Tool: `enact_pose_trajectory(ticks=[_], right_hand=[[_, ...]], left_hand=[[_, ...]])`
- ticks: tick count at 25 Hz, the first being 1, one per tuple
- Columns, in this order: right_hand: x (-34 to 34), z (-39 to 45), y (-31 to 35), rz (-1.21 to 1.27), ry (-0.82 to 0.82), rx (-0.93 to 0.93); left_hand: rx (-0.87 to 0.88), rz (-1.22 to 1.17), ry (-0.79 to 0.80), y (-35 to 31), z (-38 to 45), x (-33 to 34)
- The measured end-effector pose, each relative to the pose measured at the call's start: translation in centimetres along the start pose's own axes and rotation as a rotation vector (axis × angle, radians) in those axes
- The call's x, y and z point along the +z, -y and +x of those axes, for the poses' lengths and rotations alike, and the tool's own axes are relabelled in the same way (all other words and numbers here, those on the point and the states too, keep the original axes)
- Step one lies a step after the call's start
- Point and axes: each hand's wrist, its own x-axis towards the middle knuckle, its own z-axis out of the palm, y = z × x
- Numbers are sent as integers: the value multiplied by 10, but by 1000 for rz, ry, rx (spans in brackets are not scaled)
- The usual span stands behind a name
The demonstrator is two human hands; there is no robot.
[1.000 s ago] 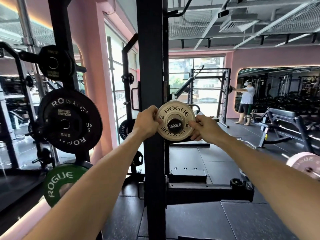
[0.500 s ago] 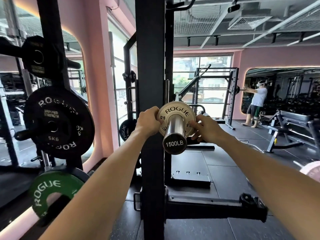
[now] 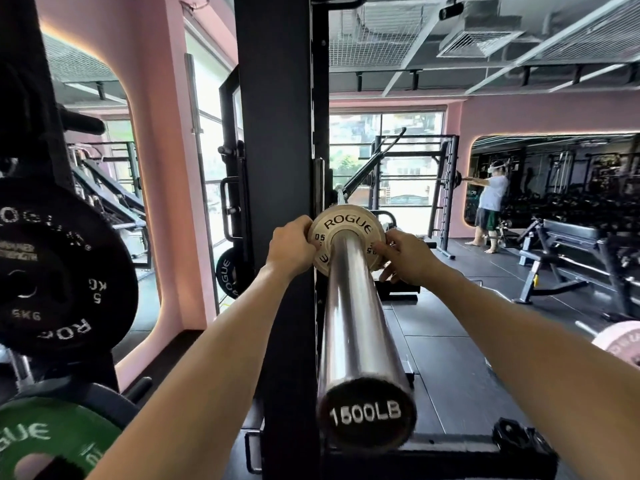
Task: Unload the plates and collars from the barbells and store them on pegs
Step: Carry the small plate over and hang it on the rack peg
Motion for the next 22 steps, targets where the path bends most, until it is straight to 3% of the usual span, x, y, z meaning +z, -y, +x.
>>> enact_pose_trajectory(ticks=[13, 22], right_hand=[[8, 68, -30, -61, -15, 25], [7, 48, -27, -228, -53, 85]], left_hand=[[-33, 13, 1, 22, 58, 36], [-36, 53, 43, 24, 35, 16]])
